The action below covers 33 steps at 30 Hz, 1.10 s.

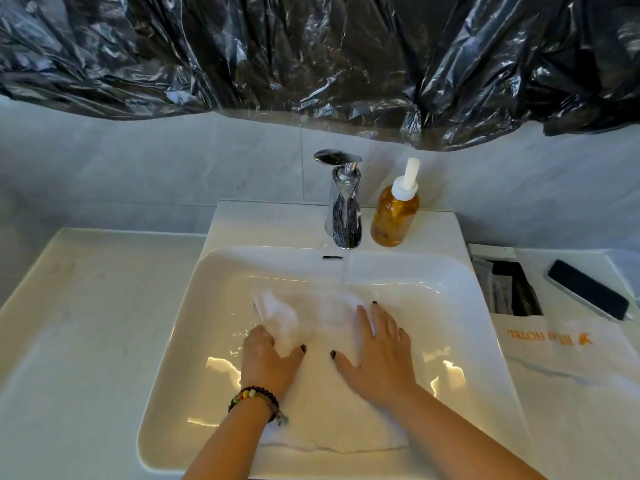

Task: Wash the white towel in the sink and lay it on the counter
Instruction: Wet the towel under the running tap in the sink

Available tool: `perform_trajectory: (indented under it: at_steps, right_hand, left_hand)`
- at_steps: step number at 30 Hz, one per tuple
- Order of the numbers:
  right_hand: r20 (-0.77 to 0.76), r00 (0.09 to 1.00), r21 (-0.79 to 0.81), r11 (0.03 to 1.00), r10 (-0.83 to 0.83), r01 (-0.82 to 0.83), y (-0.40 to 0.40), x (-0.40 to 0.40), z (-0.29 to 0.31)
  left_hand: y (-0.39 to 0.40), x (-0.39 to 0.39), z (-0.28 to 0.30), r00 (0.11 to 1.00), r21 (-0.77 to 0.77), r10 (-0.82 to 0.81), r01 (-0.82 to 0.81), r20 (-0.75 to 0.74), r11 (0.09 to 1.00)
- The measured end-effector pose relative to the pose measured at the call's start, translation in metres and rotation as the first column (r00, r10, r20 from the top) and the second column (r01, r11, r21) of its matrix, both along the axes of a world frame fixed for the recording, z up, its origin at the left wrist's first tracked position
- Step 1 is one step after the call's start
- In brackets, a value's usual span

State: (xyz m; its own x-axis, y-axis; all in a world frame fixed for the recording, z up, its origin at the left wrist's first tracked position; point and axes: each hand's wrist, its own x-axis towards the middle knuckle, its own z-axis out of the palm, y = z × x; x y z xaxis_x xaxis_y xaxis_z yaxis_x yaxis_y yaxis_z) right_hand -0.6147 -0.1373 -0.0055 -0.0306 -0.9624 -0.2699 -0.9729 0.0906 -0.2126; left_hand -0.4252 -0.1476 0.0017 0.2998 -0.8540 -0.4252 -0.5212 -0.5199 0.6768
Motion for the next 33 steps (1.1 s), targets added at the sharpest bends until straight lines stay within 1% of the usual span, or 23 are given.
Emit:
perform_trajectory:
  at_steps: [2,3,6,9,11,13,14,15,16,18,19,21,22,23,24,25,26,27,28,29,30,31,33]
  right_hand:
    - [-0.028,0.999,0.004,1.0,-0.015,0.015,0.007,-0.002,0.005]
    - [-0.032,0.999,0.018,0.999,-0.044,0.045,0.009,-0.003,0.007]
    - [0.002,0.996,0.023,0.996,-0.092,0.091,0.007,-0.009,0.018]
    - [0.174,0.98,-0.077,0.991,-0.098,0.112,-0.005,-0.02,0.039]
    - [0.274,0.956,-0.234,0.958,-0.099,0.166,-0.014,-0.028,0.059]
    - [0.307,0.948,-0.37,0.907,-0.083,0.199,-0.018,-0.035,0.079]
    - [0.305,0.949,-0.39,0.898,-0.082,0.203,-0.019,-0.039,0.086]
    - [0.286,0.954,-0.367,0.909,-0.092,0.198,-0.019,-0.045,0.09]
    - [0.25,0.962,-0.291,0.94,-0.107,0.18,-0.019,-0.051,0.091]
    - [0.124,0.985,-0.107,0.985,-0.119,0.133,-0.016,-0.063,0.087]
    - [0.051,0.991,-0.067,0.99,-0.124,0.127,-0.013,-0.066,0.085]
    - [-0.087,0.99,-0.128,0.986,-0.115,0.104,-0.007,-0.067,0.076]
    - [-0.111,0.99,-0.143,0.987,-0.088,0.072,-0.002,-0.066,0.069]
    - [-0.097,0.995,-0.132,0.991,-0.039,0.026,0.003,-0.062,0.063]
    - [-0.072,0.997,-0.085,0.996,0.018,-0.025,0.009,-0.056,0.055]
    - [-0.076,0.995,-0.018,0.997,0.072,-0.074,0.016,-0.05,0.046]
    - [-0.101,0.988,0.01,0.993,0.115,-0.115,0.023,-0.043,0.037]
    - [-0.137,0.98,0.005,0.99,0.142,-0.143,0.028,-0.039,0.028]
    - [-0.156,0.977,0.009,0.989,0.146,-0.146,0.03,-0.037,0.019]
    - [-0.162,0.976,0.013,0.989,0.146,-0.146,0.031,-0.036,0.012]
    - [-0.168,0.974,-0.016,0.987,0.154,-0.159,0.03,-0.038,0.005]
    - [-0.165,0.972,-0.028,0.984,0.169,-0.176,0.028,-0.04,0.0]
    - [-0.174,0.963,-0.098,0.97,0.205,-0.224,0.024,-0.043,-0.005]
  left_hand:
    - [-0.003,-0.001,0.011,0.994,0.064,-0.087,0.091,-0.061,0.994]
    - [-0.006,-0.001,0.014,0.984,0.04,-0.151,0.156,-0.094,0.987]
    - [-0.009,-0.008,0.033,0.924,-0.139,-0.303,0.276,-0.233,0.951]
    - [-0.017,-0.013,0.052,0.889,-0.324,-0.358,0.262,-0.286,0.909]
    - [-0.026,-0.013,0.064,0.876,-0.379,-0.332,0.191,-0.35,0.905]
    - [-0.032,-0.013,0.067,0.863,-0.352,-0.301,0.157,-0.405,0.923]
    - [-0.033,-0.014,0.067,0.85,-0.294,-0.286,0.165,-0.442,0.942]
    - [-0.033,-0.016,0.065,0.831,-0.212,-0.262,0.178,-0.49,0.961]
    - [-0.031,-0.018,0.061,0.817,-0.12,-0.229,0.196,-0.528,0.973]
    - [-0.025,-0.023,0.051,0.832,0.005,-0.18,0.215,-0.525,0.977]
    - [-0.023,-0.026,0.047,0.859,0.032,-0.169,0.21,-0.484,0.977]
    - [-0.017,-0.028,0.037,0.939,0.026,-0.174,0.19,-0.297,0.981]
    - [-0.015,-0.028,0.032,0.968,-0.014,-0.191,0.191,-0.162,0.981]
    - [-0.011,-0.028,0.03,0.975,-0.095,-0.223,0.22,-0.018,0.971]
    - [-0.008,-0.028,0.03,0.953,-0.191,-0.276,0.296,0.126,0.936]
    - [-0.005,-0.028,0.029,0.896,-0.269,-0.361,0.426,0.259,0.864]
    - [-0.004,-0.028,0.026,0.794,-0.286,-0.483,0.591,0.369,0.754]
    - [-0.003,-0.028,0.024,0.658,-0.249,-0.606,0.742,0.446,0.623]
    - [-0.003,-0.028,0.023,0.513,-0.165,-0.7,0.848,0.497,0.504]
    - [-0.004,-0.027,0.017,0.383,-0.073,-0.763,0.911,0.521,0.407]
    - [-0.005,-0.026,0.009,0.302,-0.016,-0.789,0.938,0.535,0.347]
    - [-0.006,-0.025,0.002,0.274,-0.012,-0.785,0.947,0.556,0.322]
    - [-0.004,-0.026,-0.011,0.299,-0.071,-0.746,0.944,0.595,0.322]
